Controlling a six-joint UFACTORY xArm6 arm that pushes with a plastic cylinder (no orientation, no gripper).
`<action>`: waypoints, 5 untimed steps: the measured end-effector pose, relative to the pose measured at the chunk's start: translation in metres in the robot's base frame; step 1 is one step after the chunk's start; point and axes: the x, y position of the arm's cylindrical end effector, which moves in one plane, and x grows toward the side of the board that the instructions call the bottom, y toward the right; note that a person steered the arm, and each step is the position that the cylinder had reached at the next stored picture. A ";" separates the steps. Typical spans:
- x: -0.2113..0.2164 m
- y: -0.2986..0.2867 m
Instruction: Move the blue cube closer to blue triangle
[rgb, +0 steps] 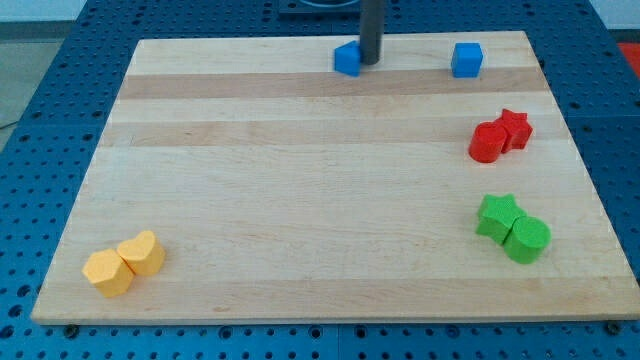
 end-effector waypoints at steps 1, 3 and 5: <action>0.005 -0.018; -0.045 0.078; -0.050 0.215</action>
